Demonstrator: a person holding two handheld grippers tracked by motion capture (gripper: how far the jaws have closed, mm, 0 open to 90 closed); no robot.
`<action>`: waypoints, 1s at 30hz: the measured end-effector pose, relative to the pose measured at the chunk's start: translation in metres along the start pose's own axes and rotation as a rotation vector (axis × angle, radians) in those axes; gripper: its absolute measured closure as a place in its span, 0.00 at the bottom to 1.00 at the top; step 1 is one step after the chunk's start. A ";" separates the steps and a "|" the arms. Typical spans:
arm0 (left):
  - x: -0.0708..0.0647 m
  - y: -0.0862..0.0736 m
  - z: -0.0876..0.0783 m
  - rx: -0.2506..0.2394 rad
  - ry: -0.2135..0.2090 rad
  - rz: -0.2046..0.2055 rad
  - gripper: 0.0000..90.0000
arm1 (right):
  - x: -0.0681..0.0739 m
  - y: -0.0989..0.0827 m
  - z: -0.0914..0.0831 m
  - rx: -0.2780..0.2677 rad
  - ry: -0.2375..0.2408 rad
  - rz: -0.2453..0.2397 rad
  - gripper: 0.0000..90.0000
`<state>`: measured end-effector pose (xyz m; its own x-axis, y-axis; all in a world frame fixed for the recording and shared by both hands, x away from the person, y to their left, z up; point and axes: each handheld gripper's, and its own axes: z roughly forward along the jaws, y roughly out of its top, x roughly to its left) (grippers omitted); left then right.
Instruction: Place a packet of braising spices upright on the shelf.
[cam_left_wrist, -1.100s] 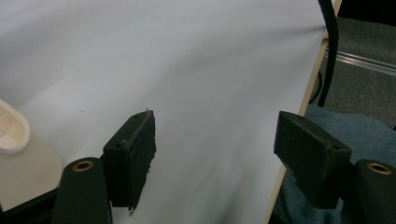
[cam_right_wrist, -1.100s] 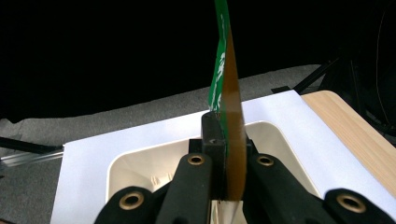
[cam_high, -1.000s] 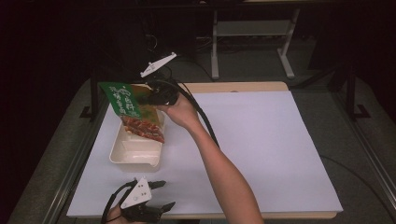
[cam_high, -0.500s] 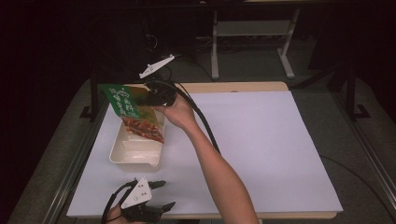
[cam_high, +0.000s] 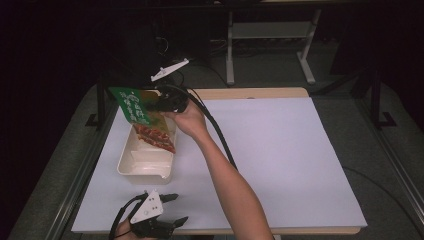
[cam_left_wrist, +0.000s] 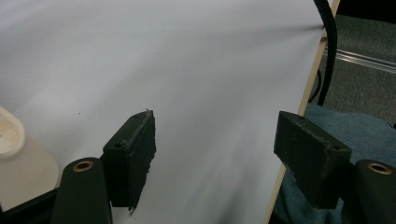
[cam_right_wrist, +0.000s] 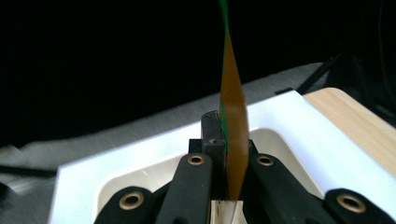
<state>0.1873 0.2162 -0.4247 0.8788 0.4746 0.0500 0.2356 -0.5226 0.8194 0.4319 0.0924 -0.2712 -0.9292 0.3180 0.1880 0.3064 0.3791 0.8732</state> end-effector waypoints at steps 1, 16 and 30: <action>0.000 0.000 0.000 0.000 0.000 0.000 0.32 | 0.000 0.000 0.000 0.000 0.000 0.000 1.00; 0.000 0.000 0.001 0.007 0.000 0.008 0.32 | -0.002 -0.011 0.017 0.038 -0.014 -0.006 1.00; 0.000 0.001 0.001 0.008 0.005 0.017 0.32 | -0.007 -0.020 0.018 0.037 -0.007 0.006 1.00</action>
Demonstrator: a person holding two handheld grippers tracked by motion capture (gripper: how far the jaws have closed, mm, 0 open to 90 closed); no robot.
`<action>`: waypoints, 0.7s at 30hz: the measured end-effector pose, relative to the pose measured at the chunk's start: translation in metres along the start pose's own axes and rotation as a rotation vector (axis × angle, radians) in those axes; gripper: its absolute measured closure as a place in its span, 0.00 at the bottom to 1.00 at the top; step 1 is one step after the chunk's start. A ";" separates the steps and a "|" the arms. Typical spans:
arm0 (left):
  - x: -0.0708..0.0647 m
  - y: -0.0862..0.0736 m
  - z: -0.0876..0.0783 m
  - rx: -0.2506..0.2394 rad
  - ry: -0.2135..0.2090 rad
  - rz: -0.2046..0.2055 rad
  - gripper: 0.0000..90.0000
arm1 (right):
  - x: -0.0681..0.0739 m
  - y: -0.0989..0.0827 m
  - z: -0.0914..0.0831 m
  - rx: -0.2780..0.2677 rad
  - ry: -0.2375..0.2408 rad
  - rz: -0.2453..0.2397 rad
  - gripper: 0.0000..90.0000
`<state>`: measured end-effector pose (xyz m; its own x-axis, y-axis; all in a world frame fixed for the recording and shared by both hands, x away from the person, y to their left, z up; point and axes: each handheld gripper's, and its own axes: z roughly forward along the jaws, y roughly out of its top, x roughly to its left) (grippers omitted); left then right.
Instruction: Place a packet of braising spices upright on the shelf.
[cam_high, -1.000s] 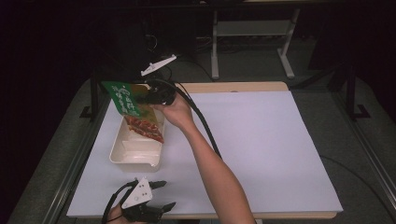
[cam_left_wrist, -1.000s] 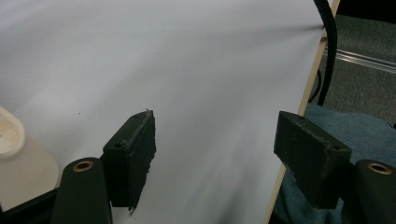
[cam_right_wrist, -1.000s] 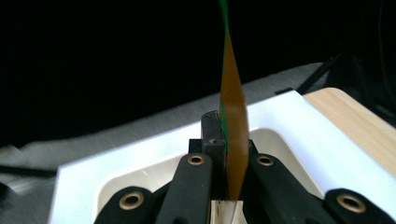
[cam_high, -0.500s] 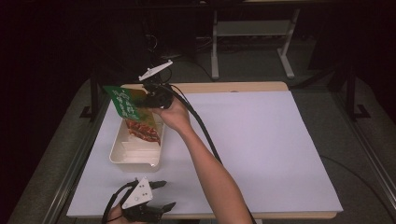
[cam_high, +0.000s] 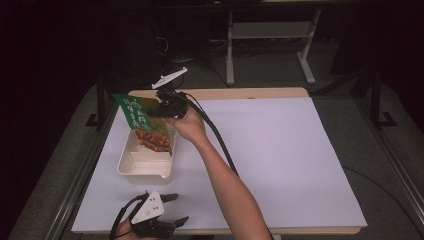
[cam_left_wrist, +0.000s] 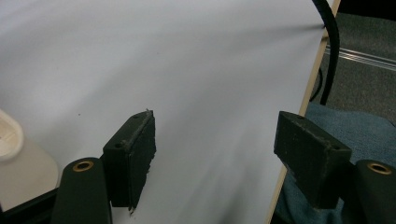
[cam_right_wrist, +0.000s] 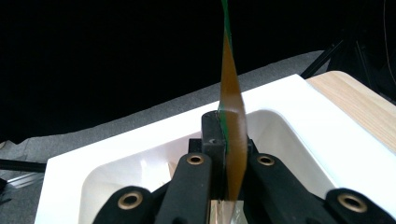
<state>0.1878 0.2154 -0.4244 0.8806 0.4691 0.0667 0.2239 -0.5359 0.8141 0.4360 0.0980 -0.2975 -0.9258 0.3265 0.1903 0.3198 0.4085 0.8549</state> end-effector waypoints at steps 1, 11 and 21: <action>0.000 0.000 0.000 0.000 0.000 -0.003 0.32 | 0.000 -0.001 0.000 0.000 -0.001 0.003 1.00; -0.001 0.000 0.001 0.000 0.000 -0.004 0.32 | -0.007 -0.009 -0.005 -0.020 -0.002 0.030 1.00; 0.001 -0.001 0.001 0.001 0.002 -0.008 0.31 | -0.009 -0.011 -0.007 -0.012 -0.018 0.031 0.93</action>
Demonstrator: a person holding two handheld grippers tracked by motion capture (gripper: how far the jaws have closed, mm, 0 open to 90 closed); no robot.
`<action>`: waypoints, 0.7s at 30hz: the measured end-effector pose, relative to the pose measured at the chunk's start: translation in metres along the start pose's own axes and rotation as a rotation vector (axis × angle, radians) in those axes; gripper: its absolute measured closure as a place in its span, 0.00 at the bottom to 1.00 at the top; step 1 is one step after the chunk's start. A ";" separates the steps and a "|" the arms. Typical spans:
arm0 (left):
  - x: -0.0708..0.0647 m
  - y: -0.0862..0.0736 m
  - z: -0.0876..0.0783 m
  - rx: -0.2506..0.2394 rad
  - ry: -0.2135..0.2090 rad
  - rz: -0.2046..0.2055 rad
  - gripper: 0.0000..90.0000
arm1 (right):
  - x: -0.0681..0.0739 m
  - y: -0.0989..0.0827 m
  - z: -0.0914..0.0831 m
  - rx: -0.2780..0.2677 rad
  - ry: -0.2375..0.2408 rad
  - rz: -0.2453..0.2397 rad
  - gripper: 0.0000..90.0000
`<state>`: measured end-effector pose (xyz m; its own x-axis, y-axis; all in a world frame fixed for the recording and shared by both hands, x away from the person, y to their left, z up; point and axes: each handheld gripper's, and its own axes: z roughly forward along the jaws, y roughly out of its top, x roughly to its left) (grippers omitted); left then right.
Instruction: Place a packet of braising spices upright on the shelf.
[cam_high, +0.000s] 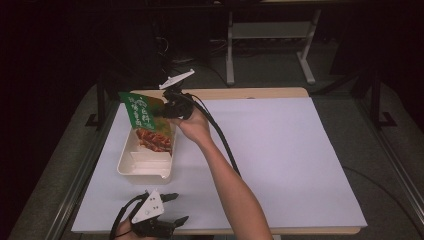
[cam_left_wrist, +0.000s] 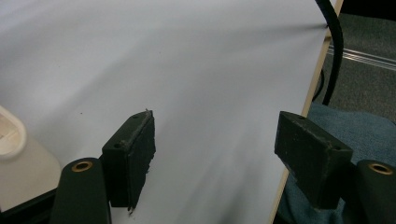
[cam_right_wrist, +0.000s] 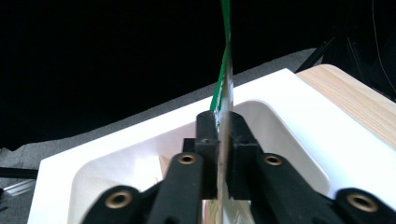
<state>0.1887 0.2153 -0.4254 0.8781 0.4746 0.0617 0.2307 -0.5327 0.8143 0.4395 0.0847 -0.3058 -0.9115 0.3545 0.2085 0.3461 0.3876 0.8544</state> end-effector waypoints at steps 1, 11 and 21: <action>0.000 0.000 0.000 0.001 -0.002 -0.005 0.31 | 0.000 0.000 -0.001 -0.001 0.001 0.005 0.91; -0.001 0.001 0.002 0.005 -0.001 -0.002 0.30 | 0.001 -0.003 -0.016 -0.003 -0.013 0.007 0.79; 0.000 0.002 0.003 0.006 0.011 -0.002 0.28 | -0.001 -0.014 -0.036 0.006 -0.012 0.026 0.69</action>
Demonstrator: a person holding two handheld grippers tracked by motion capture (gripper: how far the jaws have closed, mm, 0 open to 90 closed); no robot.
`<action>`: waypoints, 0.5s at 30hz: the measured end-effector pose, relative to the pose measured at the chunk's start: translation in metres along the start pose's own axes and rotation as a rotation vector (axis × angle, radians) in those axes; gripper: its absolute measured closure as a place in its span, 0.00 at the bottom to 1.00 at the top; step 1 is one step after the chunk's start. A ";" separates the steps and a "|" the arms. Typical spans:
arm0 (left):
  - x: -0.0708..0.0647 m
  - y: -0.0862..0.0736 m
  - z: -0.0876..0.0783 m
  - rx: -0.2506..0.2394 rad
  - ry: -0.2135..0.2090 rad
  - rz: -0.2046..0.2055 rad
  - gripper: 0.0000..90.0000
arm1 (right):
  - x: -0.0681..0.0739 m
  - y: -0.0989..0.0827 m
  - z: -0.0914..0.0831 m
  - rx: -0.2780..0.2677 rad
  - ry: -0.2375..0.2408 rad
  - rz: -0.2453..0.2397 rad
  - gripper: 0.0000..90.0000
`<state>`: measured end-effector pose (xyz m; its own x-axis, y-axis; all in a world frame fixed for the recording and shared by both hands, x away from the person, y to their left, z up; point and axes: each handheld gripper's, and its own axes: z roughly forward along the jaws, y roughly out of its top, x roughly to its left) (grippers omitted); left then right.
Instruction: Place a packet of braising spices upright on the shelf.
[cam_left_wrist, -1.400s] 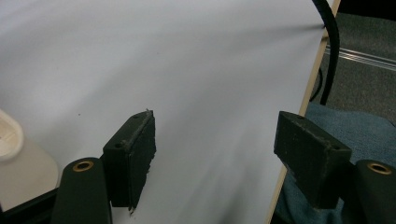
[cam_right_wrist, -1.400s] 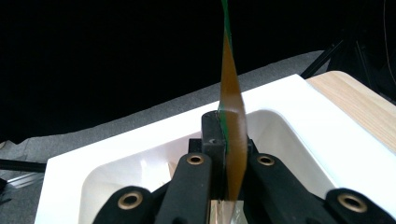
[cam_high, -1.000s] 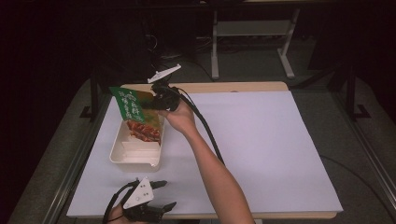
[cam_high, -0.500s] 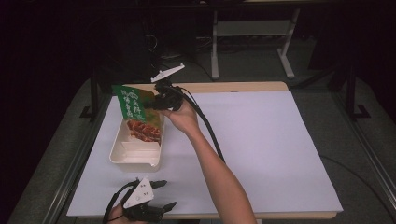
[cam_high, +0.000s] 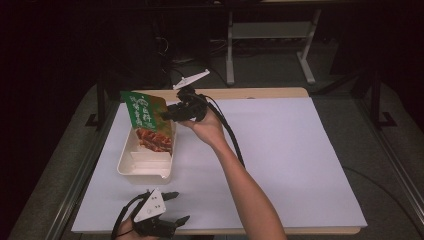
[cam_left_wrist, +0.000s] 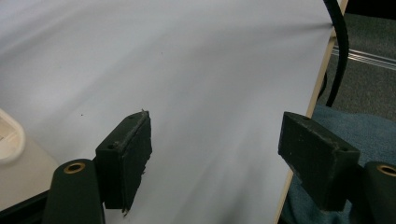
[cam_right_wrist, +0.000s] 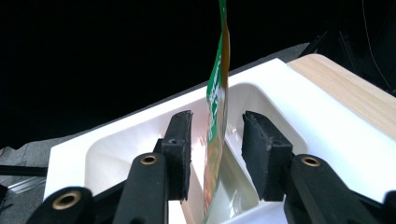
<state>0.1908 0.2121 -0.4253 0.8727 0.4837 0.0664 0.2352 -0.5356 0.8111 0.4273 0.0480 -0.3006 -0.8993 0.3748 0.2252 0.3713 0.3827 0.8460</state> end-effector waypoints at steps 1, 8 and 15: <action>0.000 0.000 0.000 0.000 0.000 0.000 0.28 | 0.000 -0.001 -0.001 0.000 -0.001 -0.004 0.68; 0.002 0.000 0.001 0.000 0.009 -0.010 0.27 | 0.001 -0.011 -0.013 0.007 0.003 -0.006 0.64; 0.002 0.000 0.002 0.000 0.012 -0.006 0.27 | 0.001 -0.019 -0.026 0.025 0.004 0.001 0.60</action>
<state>0.1935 0.2121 -0.4260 0.8661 0.4952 0.0689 0.2402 -0.5329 0.8114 0.4135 0.0189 -0.3042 -0.8997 0.3719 0.2284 0.3781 0.4028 0.8335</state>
